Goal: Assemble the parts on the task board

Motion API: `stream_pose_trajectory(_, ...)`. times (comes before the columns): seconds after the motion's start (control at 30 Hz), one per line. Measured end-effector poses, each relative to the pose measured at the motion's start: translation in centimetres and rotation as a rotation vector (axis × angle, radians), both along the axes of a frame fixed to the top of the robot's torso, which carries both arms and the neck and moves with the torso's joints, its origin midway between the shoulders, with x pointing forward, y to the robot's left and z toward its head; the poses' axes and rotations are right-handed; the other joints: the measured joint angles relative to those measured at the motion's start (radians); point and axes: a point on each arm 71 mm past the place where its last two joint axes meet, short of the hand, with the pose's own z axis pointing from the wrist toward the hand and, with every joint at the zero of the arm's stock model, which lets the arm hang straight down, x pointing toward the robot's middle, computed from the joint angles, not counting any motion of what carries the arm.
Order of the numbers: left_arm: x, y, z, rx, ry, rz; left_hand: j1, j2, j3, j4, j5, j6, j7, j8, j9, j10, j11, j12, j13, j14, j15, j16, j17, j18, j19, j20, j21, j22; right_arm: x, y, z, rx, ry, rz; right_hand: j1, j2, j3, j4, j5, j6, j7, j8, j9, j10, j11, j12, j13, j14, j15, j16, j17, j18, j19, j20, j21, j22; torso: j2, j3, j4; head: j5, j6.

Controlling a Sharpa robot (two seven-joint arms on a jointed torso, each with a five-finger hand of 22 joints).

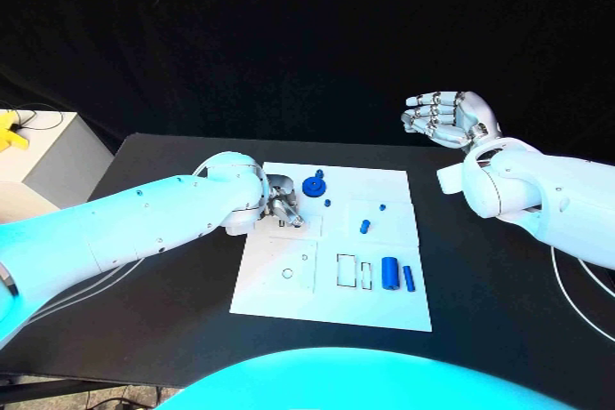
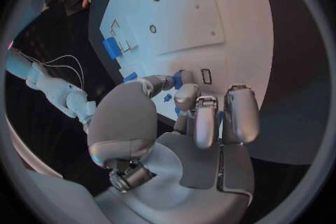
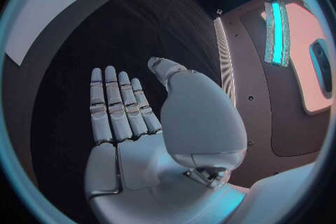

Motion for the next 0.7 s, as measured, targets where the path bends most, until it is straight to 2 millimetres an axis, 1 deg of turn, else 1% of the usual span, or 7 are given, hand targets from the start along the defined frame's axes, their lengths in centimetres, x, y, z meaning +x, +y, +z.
stream_pose_trajectory(0.07,-0.03,0.0,0.0,0.001,-0.001,-0.001,0.0,0.0,0.0,0.0,0.0,0.0,0.0,0.0,0.0,0.0,0.0,0.0,0.002,0.004,-0.004,0.0,0.0,0.0,0.0,0.0,0.0,0.003,0.0,-0.01,-0.01,0.0,0.0,0.0,0.0,0.0,0.0,0.0,0.0,0.0,0.0,0.0,0.0,0.0,0.0,0.0,0.0,0.0,0.0,0.0,0.0,0.0,0.0,0.0,0.0,0.0,0.0,0.0,0.0001,0.0,0.0)
stream_pose_trajectory(0.57,0.12,-0.04,-0.05,0.0,0.005,0.006,0.0,0.0,0.003,0.003,0.003,0.014,-0.003,0.002,0.002,0.007,0.0,0.0,0.002,0.004,-0.004,0.0,0.0,0.0,0.0,0.0,0.004,0.003,-0.02,-0.02,-0.03,0.0,0.001,0.001,0.0,0.0,0.0,0.0,0.0,0.0,0.0,0.0,-0.001,0.0,0.0,0.0,0.0,0.0,0.0,0.0,0.0,0.0,0.0,0.0,0.0,-0.001,0.0,-0.0003,0.0,-0.001,0.0)
stream_pose_trajectory(0.63,0.2,-0.03,-0.16,0.0,0.009,0.01,0.0,0.0,0.003,0.003,0.003,0.014,-0.003,0.002,0.001,0.007,0.0,0.0,0.001,0.004,-0.004,0.0,0.0,0.0,0.0,0.0,0.004,0.002,-0.03,-0.01,-0.03,0.0,0.001,0.001,0.0,0.0,0.0,0.0,0.0,0.0,0.0,0.0,-0.002,0.003,0.003,-0.007,0.0,0.0,0.0,0.0,-0.003,0.0,0.0,0.0,0.0,-0.003,0.0,0.0001,-0.0003,-0.001,0.0)
stream_pose_trajectory(0.7,0.23,-0.04,-0.36,0.0,0.016,0.015,-0.007,0.007,0.004,0.004,-0.001,0.014,-0.003,0.003,0.001,0.007,0.0,0.0,0.002,0.004,-0.004,0.0,0.0,0.0,0.0,0.0,0.004,0.001,-0.03,-0.02,-0.03,0.0,0.001,0.001,-0.004,-0.004,0.0,0.0,0.0,0.0,0.0,0.0,-0.002,0.003,0.003,-0.007,0.0,0.0,0.0,0.0,-0.004,0.0,0.0,0.0,0.0,-0.003,0.0,0.0004,-0.0005,-0.001,0.0)
